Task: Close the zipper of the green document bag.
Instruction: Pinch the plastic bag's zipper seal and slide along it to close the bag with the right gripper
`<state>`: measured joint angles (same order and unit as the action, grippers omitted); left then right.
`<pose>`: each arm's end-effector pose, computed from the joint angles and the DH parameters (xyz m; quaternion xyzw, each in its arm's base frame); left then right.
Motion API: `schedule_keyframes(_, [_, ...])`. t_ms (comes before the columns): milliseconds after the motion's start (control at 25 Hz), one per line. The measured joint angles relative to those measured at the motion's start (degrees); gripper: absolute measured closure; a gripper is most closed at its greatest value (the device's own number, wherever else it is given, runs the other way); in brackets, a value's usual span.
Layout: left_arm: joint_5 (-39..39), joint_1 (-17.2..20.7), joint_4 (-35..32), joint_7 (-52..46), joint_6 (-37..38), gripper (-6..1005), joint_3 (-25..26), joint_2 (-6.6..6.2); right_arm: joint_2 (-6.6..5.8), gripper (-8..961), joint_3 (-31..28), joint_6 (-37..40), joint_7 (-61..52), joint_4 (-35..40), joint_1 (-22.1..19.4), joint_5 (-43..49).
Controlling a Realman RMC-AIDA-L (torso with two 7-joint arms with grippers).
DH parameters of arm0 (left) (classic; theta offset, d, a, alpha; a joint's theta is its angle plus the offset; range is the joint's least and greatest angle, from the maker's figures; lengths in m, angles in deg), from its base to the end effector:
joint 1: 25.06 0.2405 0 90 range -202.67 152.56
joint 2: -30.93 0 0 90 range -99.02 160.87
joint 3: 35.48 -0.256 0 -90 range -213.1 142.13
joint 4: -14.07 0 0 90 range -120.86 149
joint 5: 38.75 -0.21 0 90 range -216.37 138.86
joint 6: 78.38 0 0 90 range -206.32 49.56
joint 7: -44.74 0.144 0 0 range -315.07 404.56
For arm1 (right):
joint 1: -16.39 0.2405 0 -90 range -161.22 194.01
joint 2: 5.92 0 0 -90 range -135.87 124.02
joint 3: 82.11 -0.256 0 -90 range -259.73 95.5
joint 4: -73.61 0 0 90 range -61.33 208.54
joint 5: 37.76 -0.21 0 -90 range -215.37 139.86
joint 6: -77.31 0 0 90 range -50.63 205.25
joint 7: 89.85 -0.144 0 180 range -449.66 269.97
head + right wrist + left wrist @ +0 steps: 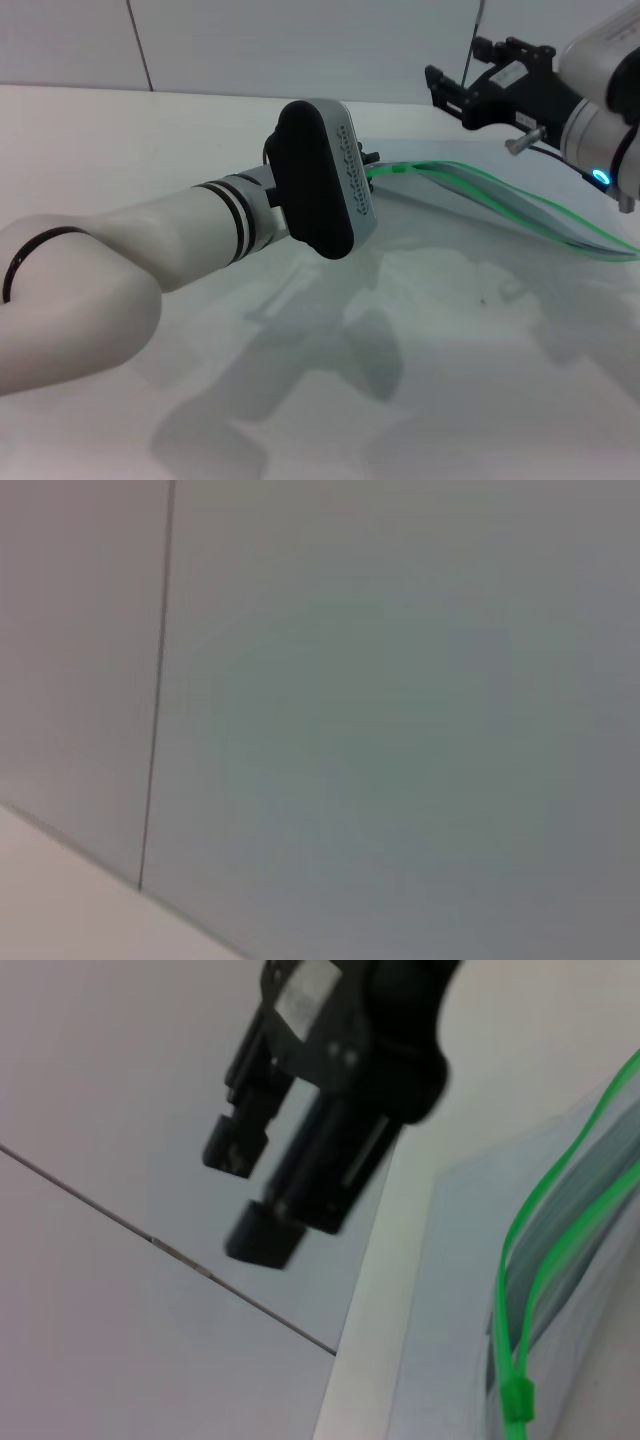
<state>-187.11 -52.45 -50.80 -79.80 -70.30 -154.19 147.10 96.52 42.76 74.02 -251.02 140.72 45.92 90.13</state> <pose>-0.1499 0.3800 -0.0881 -0.8965 0.1553 0.0228 0.4142 0.1619 0.4052 -0.0211 -0.8691 0.1593 0.1831 0.4310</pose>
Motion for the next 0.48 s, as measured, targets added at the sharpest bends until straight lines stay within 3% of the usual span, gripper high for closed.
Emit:
schedule_keyframes(320, [0.0,0.03,-0.13,0.0,0.0,945,0.15,0.02,0.3,313,-4.47,14.24,6.57,-0.82,2.38,3.46])
schedule_keyframes(480, [0.0,0.14,-0.26,0.0,0.0,945,0.16,0.02,2.41,313,-9.88,21.99,15.63,-0.19,1.71,3.04])
